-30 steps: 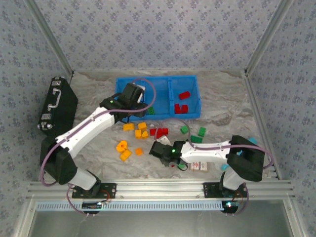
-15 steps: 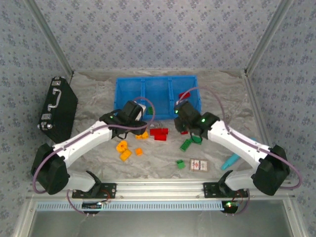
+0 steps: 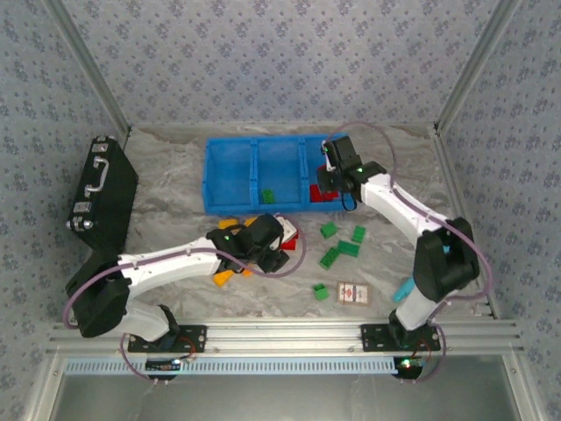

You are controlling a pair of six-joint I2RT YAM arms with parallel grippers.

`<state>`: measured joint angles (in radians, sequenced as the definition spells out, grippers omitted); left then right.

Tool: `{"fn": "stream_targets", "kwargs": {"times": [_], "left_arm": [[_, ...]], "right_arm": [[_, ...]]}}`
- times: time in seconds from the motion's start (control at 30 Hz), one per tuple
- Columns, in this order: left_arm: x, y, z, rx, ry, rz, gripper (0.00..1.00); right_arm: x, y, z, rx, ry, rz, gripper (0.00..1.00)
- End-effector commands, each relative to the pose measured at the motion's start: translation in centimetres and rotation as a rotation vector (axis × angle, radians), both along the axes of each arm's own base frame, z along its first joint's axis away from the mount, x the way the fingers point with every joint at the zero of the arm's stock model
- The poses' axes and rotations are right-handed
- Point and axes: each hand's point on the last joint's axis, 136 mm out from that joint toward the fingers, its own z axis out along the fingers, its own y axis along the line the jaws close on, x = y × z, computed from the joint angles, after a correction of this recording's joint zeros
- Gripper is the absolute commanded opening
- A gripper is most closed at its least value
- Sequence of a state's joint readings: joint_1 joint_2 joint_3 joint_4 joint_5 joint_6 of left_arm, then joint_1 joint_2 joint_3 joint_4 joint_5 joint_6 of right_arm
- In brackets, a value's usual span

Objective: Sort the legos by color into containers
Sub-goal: Place the lego in the container, then pick up the lego from the center of the table.

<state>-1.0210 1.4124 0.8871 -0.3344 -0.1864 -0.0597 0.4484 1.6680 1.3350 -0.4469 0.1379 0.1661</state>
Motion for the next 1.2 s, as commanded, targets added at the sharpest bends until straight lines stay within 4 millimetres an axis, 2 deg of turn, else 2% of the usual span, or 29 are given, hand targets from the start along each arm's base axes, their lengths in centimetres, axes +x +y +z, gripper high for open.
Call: {"fn": "stream_targets", "kwargs": {"times": [0.0,0.27,0.37,0.5,0.77,0.93,1.17], "left_arm": [[1.7,-0.9,0.7,0.046,-0.118,-0.080,0.64],[2.0,-2.8,-1.3,0.111,-0.112,-0.214,0.67],[2.4,-3.2,-1.9,0.129,-0.119,-0.254,0.68],[2.9,-3.6,-2.8,0.142,-0.105,-0.288,0.68],[3.3,-3.5,-4.5,0.157,-0.036,-0.305,0.68],[2.5,-3.8,-5.5,0.157,0.040,-0.333,0.65],[0.8,-3.5,-6.2,0.154,0.143,-0.327,0.55]], "right_arm": [[2.8,0.7,1.1,0.027,-0.047,0.024,0.30],[5.8,0.2,-0.8,0.022,-0.013,0.017,0.35],[6.4,0.2,-1.3,0.027,-0.004,0.021,0.41],[6.6,0.4,-1.2,0.047,-0.008,0.028,0.50],[6.6,0.5,-0.5,0.062,-0.030,0.050,0.52],[6.8,-0.3,0.2,0.072,-0.051,0.037,0.53],[7.0,-1.9,0.4,0.075,-0.061,0.010,0.53]]}}
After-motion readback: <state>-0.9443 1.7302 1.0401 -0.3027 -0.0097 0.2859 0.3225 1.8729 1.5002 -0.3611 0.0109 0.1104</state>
